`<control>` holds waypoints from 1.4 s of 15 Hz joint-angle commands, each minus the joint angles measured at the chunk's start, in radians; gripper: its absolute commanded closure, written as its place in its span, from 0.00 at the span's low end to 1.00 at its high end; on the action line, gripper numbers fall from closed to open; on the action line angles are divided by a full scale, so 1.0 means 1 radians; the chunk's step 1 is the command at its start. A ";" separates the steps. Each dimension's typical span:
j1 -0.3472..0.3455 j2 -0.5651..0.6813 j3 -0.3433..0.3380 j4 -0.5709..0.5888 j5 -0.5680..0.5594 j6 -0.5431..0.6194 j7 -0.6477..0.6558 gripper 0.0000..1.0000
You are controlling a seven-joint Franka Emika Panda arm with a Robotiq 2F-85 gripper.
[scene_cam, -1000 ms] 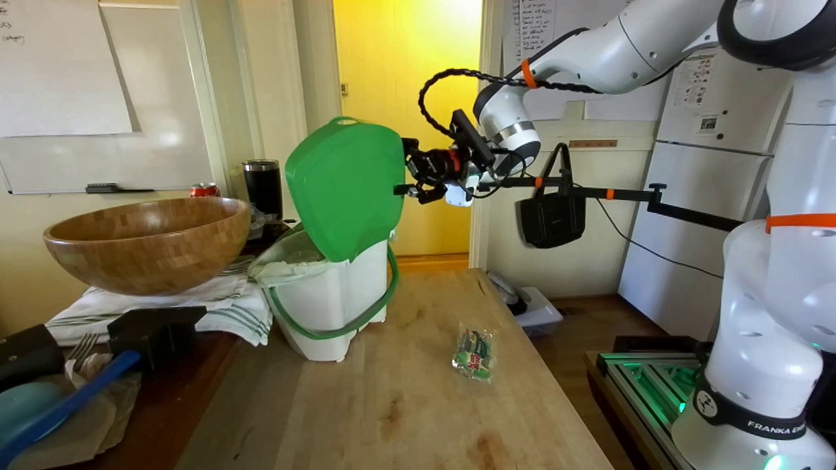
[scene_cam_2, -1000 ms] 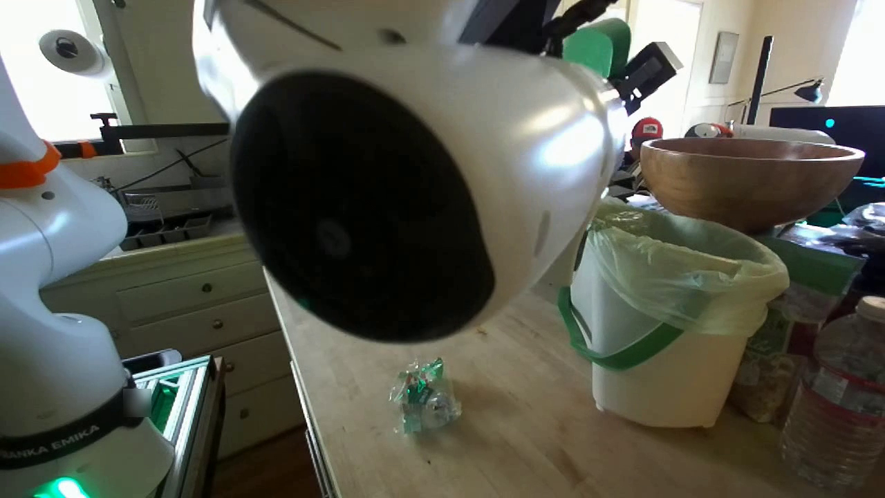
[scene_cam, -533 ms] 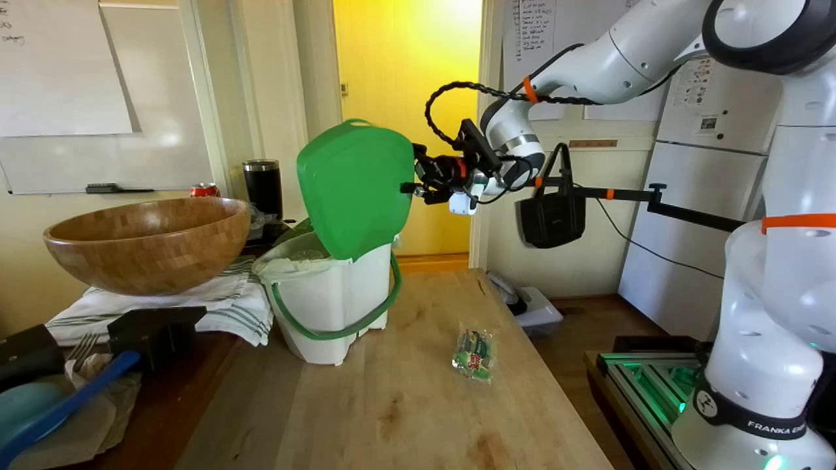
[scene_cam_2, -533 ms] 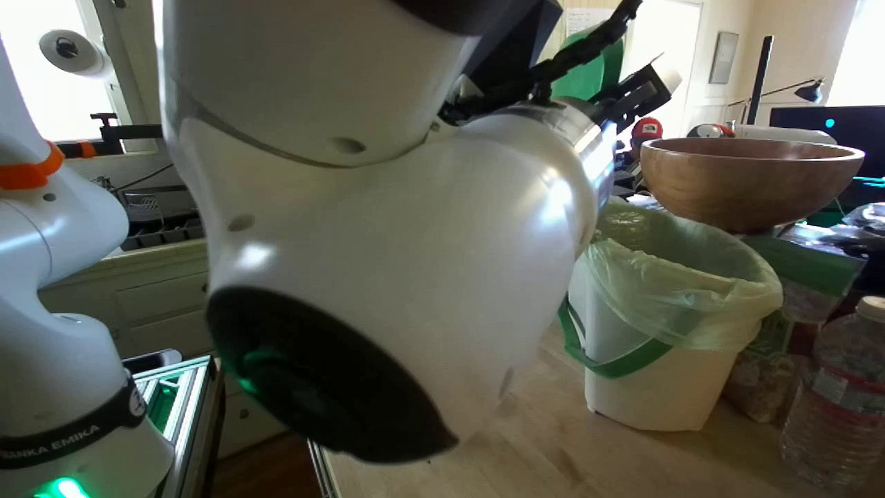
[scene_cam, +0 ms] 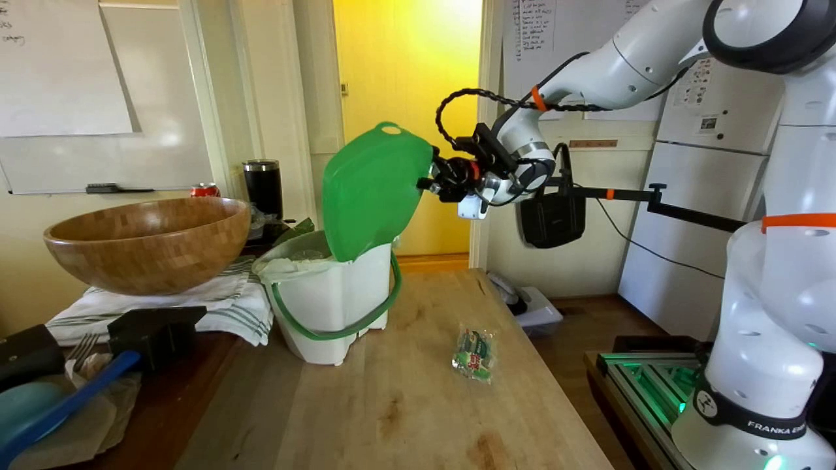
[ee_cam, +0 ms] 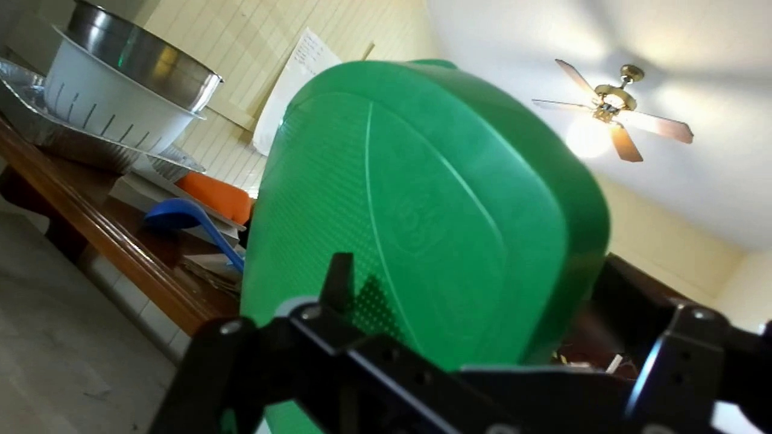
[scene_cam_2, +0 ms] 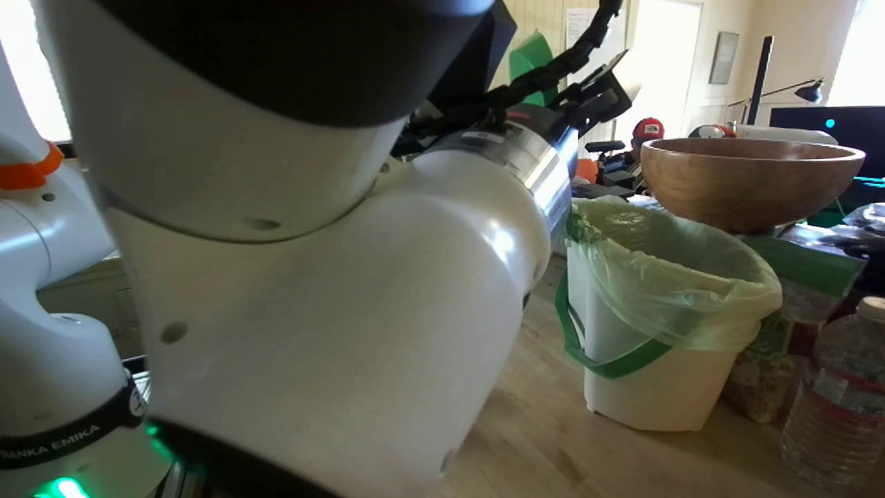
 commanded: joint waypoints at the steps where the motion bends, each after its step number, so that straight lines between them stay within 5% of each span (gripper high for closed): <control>1: -0.011 -0.058 -0.012 -0.028 0.015 0.019 -0.090 0.00; 8: 0.012 -0.143 0.021 -0.011 -0.044 0.100 -0.239 0.00; 21: 0.115 -0.330 0.223 -0.033 -0.149 0.732 -0.632 0.00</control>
